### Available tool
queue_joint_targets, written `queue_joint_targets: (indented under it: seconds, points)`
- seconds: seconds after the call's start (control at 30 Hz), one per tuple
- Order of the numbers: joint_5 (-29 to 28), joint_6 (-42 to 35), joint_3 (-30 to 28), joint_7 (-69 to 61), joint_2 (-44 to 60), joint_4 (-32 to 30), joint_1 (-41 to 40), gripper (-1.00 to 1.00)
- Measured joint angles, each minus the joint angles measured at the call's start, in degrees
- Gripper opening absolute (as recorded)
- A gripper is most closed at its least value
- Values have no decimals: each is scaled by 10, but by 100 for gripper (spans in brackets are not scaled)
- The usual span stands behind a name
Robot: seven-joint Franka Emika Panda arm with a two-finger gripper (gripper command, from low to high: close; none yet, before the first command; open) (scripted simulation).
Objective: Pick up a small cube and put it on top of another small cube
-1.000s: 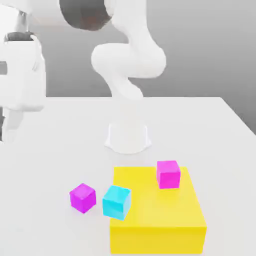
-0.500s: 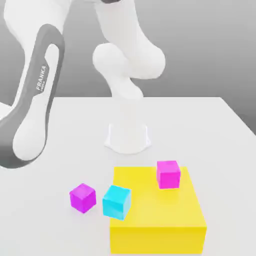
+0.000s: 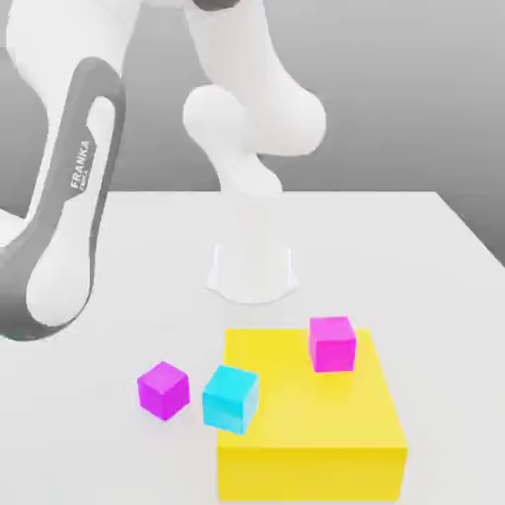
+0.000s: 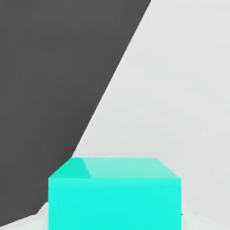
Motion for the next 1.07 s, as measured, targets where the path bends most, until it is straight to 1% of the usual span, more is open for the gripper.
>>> queue_joint_targets:
  seconds: [0.17,0.3,0.53,0.77,0.83,0.93,0.97,1.07]
  points:
    - [-34,-22,44,-56,-105,-82,47,-100]
    - [-43,-39,83,-113,-188,-147,92,-100]
    - [-29,-70,120,-233,-334,-262,178,-100]
    - [4,-102,152,-369,-481,-376,277,-100]
    - [7,-74,157,-383,-474,-397,288,-100]
    - [6,-6,164,-384,-426,-418,287,-100]
    - [5,16,166,-384,-410,-423,287,100]
    - [5,16,166,-384,-410,-423,287,100]
